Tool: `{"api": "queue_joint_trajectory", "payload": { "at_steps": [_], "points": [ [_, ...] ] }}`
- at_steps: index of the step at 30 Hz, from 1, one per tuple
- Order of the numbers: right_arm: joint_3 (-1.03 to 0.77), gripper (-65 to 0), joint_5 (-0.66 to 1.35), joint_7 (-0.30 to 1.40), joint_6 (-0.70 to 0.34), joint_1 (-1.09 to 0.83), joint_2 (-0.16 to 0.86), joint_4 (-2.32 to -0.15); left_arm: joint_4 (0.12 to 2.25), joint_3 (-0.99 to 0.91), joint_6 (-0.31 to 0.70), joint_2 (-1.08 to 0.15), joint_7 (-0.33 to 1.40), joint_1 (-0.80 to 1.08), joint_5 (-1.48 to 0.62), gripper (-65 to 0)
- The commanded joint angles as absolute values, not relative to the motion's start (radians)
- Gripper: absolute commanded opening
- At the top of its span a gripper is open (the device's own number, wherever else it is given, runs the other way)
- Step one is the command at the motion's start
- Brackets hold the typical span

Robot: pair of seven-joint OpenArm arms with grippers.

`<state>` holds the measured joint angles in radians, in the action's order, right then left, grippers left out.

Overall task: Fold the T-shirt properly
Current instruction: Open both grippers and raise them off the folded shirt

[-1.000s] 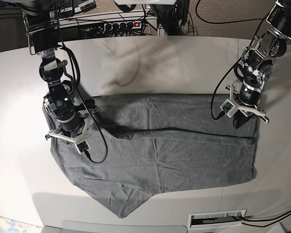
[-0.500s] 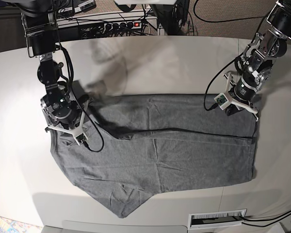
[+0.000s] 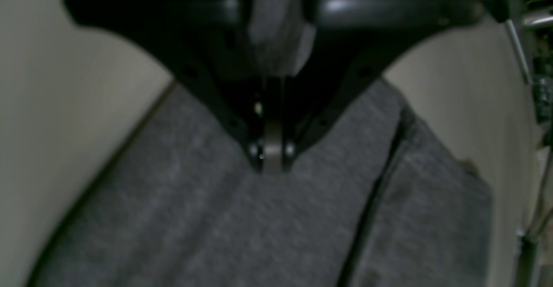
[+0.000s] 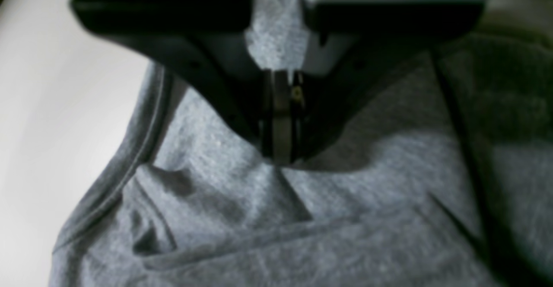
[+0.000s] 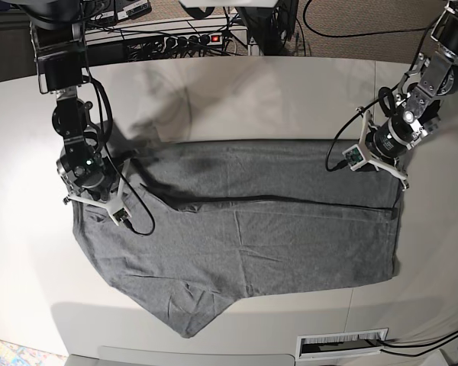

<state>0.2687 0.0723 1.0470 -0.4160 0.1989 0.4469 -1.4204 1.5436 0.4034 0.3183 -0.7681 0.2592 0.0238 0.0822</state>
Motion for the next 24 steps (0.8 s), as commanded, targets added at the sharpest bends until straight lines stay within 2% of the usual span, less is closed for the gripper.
{"api": "queue_joint_trajectory", "payload": {
  "at_steps": [1, 6, 13, 20, 24],
  "points": [
    [0.269, -65.0, 0.093, 1.151, -0.439, 0.169, 0.471, -1.427, 1.549, 0.41, 0.392, -0.8, 0.359, 0.051, 0.078, -65.0],
    [0.269, -65.0, 0.187, 1.205, -0.44, 0.077, 0.535, -1.568, 1.643, 0.41, 0.478, -0.857, 0.491, 0.073, -0.031, -65.0],
    [0.268, -65.0, 0.194, 1.2, -0.44, -0.086, 0.614, -1.706, 1.705, 0.41, 0.579, -0.872, 0.661, 0.141, -0.17, -65.0],
    [0.266, -65.0, 0.194, 1.194, -0.44, -0.226, 0.68, -1.811, 1.768, 0.41, 0.588, -0.937, 0.75, 0.278, -0.18, -65.0],
    [0.258, -65.0, 0.194, 1.176, -0.44, -0.255, 0.685, -1.833, 1.846, 0.41, 0.58, -0.993, 0.772, 0.353, -0.18, -65.0]
  ]
}}
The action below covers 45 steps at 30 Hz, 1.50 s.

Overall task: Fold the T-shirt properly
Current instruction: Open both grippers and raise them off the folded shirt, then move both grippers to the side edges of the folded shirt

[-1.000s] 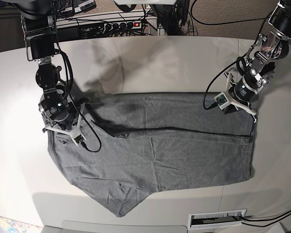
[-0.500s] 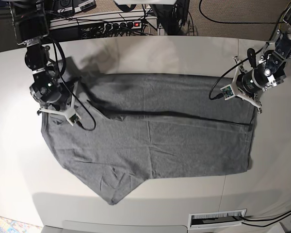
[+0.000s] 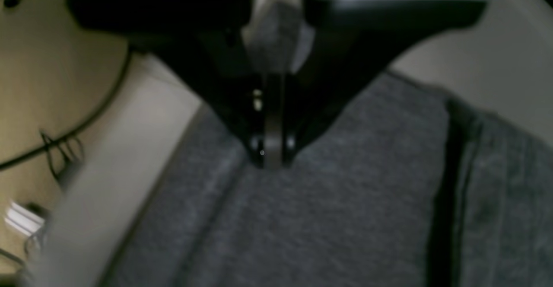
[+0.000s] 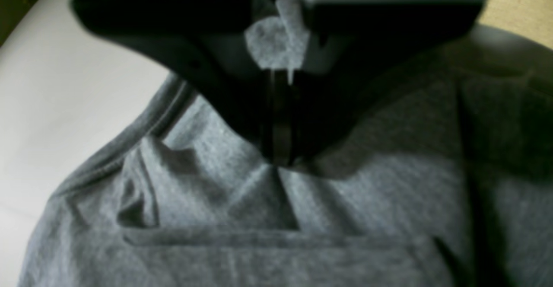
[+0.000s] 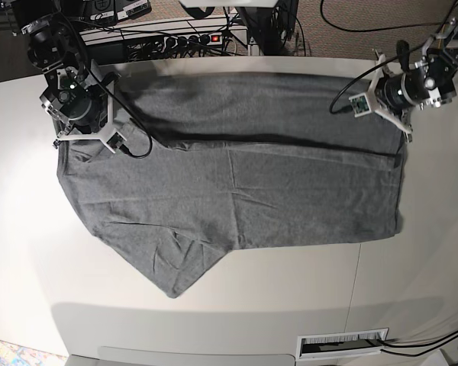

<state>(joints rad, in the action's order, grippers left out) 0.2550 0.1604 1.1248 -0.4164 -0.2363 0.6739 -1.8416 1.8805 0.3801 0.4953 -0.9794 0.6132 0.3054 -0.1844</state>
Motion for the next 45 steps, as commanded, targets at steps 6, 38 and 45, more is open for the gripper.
{"api": "queue_joint_trajectory", "payload": {
  "at_steps": [6, 38, 45],
  "points": [
    [0.258, -65.0, 0.194, 1.167, -0.44, -0.254, 0.685, -1.833, 1.977, 0.41, 0.505, -1.071, 0.757, 0.41, -0.179, -65.0],
    [-0.128, -60.4, 0.258, 0.985, -0.439, -0.131, 0.629, -1.988, 1.515, 0.409, 0.101, -0.875, 0.445, -0.171, -0.12, -56.1],
    [-0.128, -42.8, 0.262, 0.934, -0.439, -0.045, 0.629, -1.872, 1.24, 0.409, 0.163, -0.834, 0.471, -0.363, -0.341, -40.5]
  ]
}}
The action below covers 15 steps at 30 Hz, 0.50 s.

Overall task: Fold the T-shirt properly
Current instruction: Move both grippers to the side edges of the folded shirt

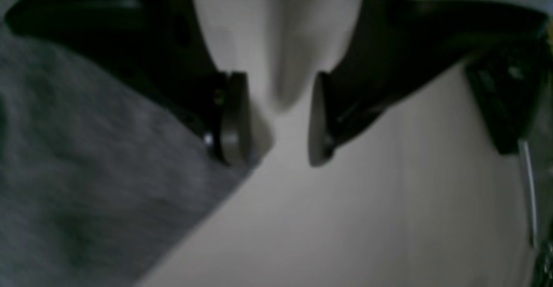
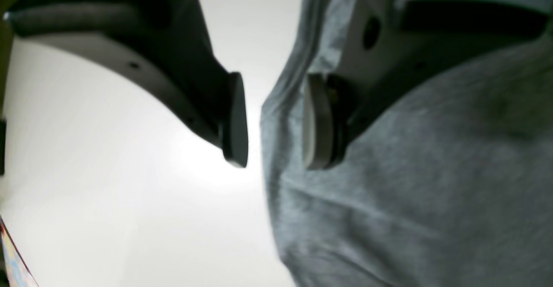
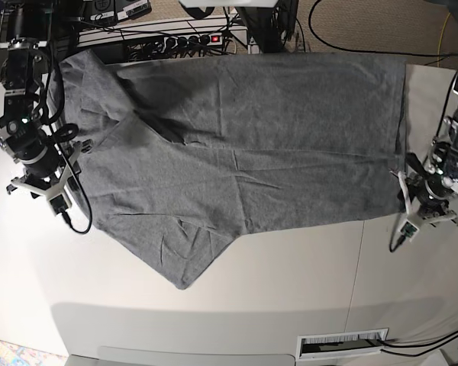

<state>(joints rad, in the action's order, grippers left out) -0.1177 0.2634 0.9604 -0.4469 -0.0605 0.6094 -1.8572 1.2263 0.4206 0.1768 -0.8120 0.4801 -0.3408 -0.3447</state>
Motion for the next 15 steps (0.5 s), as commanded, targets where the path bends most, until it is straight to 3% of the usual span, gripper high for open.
{"api": "queue_joint_trajectory", "payload": {
  "at_steps": [1, 6, 15],
  "points": [
    [-0.128, -42.8, 0.263, 0.934, -0.439, -0.032, 0.629, -1.861, 1.208, 0.409, 0.197, -0.833, 0.485, -0.386, -0.381, -40.5],
    [-0.128, -42.8, 0.273, 0.935, -0.439, 0.01, 0.629, -1.85, 1.083, 0.409, 0.36, -0.833, 0.564, -0.459, -0.606, -40.5],
    [-0.128, -42.8, 0.278, 0.926, -0.439, 0.017, 0.629, -1.85, 0.966, 0.409, 0.473, -0.807, 0.556, -0.468, -0.727, -40.5]
  ]
}}
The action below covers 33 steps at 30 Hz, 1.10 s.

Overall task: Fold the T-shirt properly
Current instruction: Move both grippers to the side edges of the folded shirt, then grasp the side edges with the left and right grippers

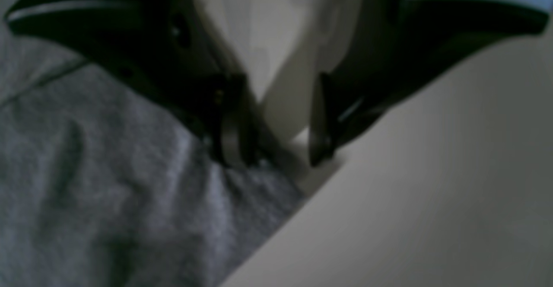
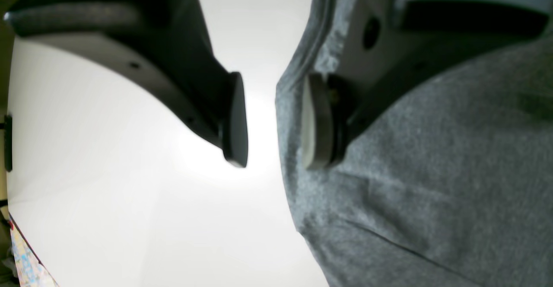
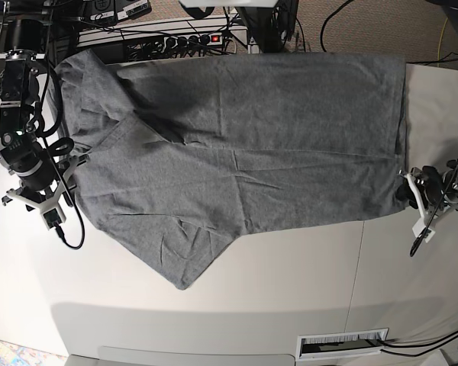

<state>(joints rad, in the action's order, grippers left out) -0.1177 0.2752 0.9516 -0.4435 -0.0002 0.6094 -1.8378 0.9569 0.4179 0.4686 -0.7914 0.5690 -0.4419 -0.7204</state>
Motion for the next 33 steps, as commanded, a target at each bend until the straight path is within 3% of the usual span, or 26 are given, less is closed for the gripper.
{"api": "queue_joint_trajectory", "payload": {
  "at_steps": [1, 5, 7, 9, 12, 31, 33],
  "points": [
    [-0.128, -42.8, 0.278, 0.926, -0.439, 0.017, 0.629, -1.85, 0.959, 0.409, 0.473, -0.796, 0.556, -0.468, -0.726, -40.5],
    [-0.128, -42.8, 0.277, 0.934, -0.439, 0.017, 0.629, -1.851, 0.948, 0.409, 0.473, -0.75, 0.55, -0.468, -0.712, -40.8],
    [-0.128, -42.8, 0.276, 0.937, -0.439, 0.017, 0.629, -1.851, 0.948, 0.409, 0.472, -0.734, 0.549, -0.468, -0.686, -44.0],
    [-0.128, -42.8, 0.276, 0.945, -0.439, 0.017, 0.629, -1.851, 0.948, 0.409, 0.472, -0.728, 0.53, -0.468, -0.671, -50.4],
    [-0.128, -42.8, 0.276, 0.947, -0.439, 0.017, 0.629, -1.851, 0.948, 0.409, 0.469, -0.731, 0.501, -0.475, -0.626, -65.0],
    [-0.128, -42.8, 0.268, 0.925, -0.439, 0.02, 0.629, -1.851, 1.114, 0.409, 0.494, -0.809, 0.56, -0.501, -0.683, -65.0],
    [-0.128, -42.8, 0.268, 0.926, -0.439, 0.02, 0.629, -1.851, 1.114, 0.409, 0.493, -0.809, 0.53, -0.501, -0.66, -53.8]
  ]
}}
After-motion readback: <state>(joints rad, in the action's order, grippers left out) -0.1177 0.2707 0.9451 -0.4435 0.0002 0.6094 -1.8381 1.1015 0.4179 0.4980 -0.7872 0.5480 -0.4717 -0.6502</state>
